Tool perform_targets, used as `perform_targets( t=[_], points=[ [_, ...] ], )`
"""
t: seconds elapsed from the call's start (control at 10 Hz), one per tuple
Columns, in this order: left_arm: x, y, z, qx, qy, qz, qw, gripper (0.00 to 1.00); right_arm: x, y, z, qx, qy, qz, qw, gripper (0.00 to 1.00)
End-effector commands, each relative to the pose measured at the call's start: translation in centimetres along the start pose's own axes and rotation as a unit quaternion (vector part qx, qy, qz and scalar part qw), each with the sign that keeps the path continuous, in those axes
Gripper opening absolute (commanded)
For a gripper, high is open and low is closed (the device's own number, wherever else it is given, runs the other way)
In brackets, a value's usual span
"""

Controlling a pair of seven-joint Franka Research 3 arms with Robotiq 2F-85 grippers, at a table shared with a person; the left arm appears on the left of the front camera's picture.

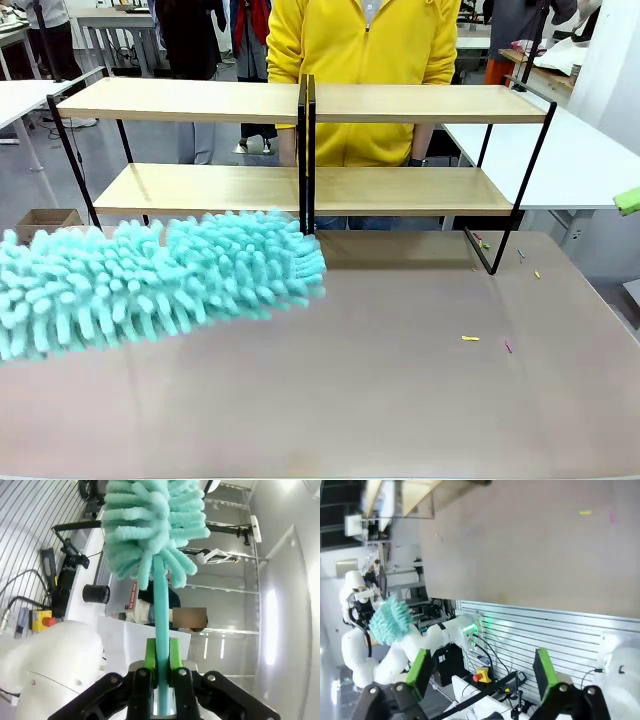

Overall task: Clean the shelves.
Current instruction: Place the Duster on the table.

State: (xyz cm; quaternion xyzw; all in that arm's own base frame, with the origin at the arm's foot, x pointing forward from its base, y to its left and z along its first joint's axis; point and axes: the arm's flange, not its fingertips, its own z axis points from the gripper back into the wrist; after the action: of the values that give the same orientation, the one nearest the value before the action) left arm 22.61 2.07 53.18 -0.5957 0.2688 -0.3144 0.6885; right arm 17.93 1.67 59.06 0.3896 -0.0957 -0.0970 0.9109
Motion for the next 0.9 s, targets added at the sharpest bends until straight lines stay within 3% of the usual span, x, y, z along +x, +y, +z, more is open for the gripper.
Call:
perform_targets(
  t=[0.0,0.1,0.2,0.3,0.4,0.6,0.8],
  points=[
    [-1.0,-2.8,0.7,-0.004,-0.001,-0.047,0.999,0.12,-0.2,1.6,-0.6,0.029,0.023,0.047,0.998,1.0],
    [0.0,0.0,0.0,0.0,0.0,0.0,1.0,0.12,-0.2,1.6,-0.6,0.029,0.023,0.047,0.998,1.0],
    [1.4,2.4,1.6,-0.013,0.021,0.001,1.0,0.12,-0.3,0.9,-0.5,0.01,0.01,0.024,1.0,1.0],
    [4.2,7.4,3.6,-0.004,0.065,0.047,0.997,0.12,2.4,-2.5,-3.0,0.059,0.058,-0.022,0.996,1.0],
    [6.0,10.8,4.7,0.016,0.101,0.069,0.992,0.12,4.3,-6.3,-5.2,0.086,0.075,-0.055,0.992,1.0],
    [9.7,15.3,6.4,0.059,0.118,0.081,0.988,0.12,6.3,-12.5,-9.8,0.142,0.108,-0.089,0.98,1.0],
    [12.7,18.9,7.7,0.07,0.103,0.074,0.989,0.12,7.4,-18.4,-15.8,0.121,0.147,-0.157,0.969,1.0]
  ],
)
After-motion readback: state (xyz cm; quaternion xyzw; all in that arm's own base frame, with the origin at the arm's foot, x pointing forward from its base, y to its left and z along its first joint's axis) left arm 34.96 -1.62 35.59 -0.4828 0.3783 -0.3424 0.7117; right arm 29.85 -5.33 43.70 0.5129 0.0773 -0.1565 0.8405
